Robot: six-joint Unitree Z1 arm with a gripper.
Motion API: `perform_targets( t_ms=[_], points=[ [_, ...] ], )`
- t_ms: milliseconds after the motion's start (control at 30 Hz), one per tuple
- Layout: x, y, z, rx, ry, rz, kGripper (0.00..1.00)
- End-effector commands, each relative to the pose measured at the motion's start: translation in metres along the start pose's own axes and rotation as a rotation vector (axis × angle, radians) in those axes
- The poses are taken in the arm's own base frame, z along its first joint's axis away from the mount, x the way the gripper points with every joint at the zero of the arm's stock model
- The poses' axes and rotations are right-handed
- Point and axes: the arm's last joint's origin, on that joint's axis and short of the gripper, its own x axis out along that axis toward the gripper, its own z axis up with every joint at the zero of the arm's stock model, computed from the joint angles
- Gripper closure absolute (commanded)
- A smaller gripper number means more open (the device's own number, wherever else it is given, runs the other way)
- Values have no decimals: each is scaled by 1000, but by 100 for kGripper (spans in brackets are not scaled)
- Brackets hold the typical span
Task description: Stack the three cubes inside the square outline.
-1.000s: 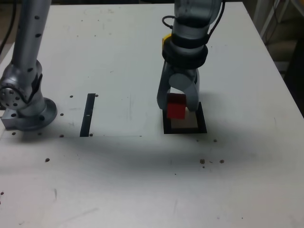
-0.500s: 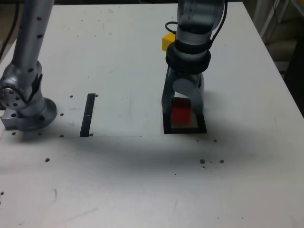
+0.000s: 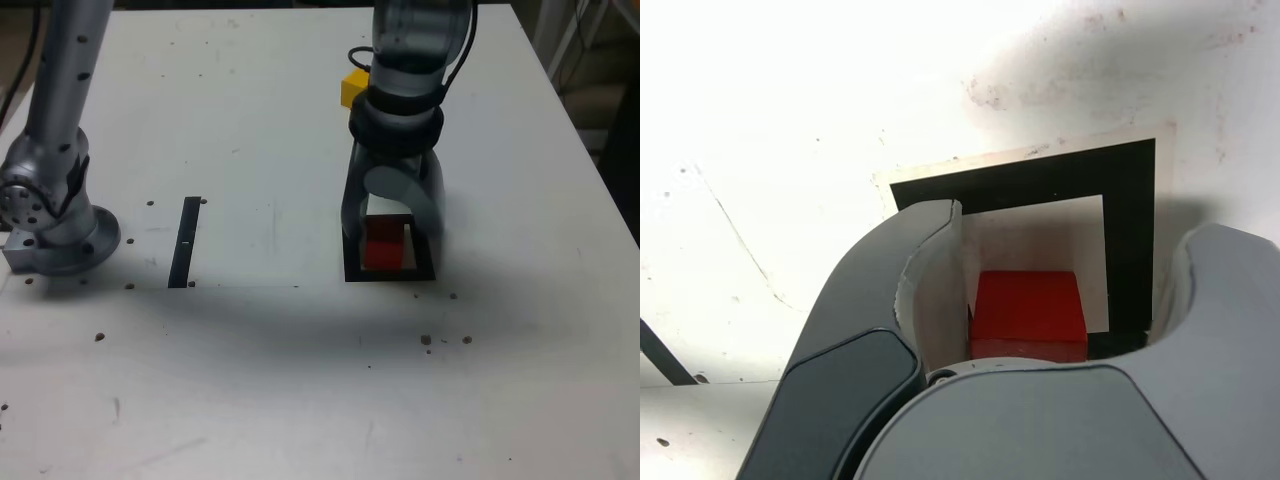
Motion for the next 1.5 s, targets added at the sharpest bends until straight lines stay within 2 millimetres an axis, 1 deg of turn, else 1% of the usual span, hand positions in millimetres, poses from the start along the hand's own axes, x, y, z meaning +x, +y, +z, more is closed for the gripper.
perform_targets(
  t_ms=[0, 167, 333, 533, 800, 1233, 1467],
  points=[
    [-7, 4, -6, -9, -14, 11, 1],
    [-21, 16, -20, -43, -23, 50, 1],
    [-30, 35, -32, -79, -13, 80, 1],
    [-35, 66, -46, -127, 5, 87, 1],
    [-44, 113, -62, -200, 11, 78, 1],
    [-52, 182, -73, -322, -13, 58, 1],
    [-46, 216, -71, -348, -2, 49, 1]
  ],
)
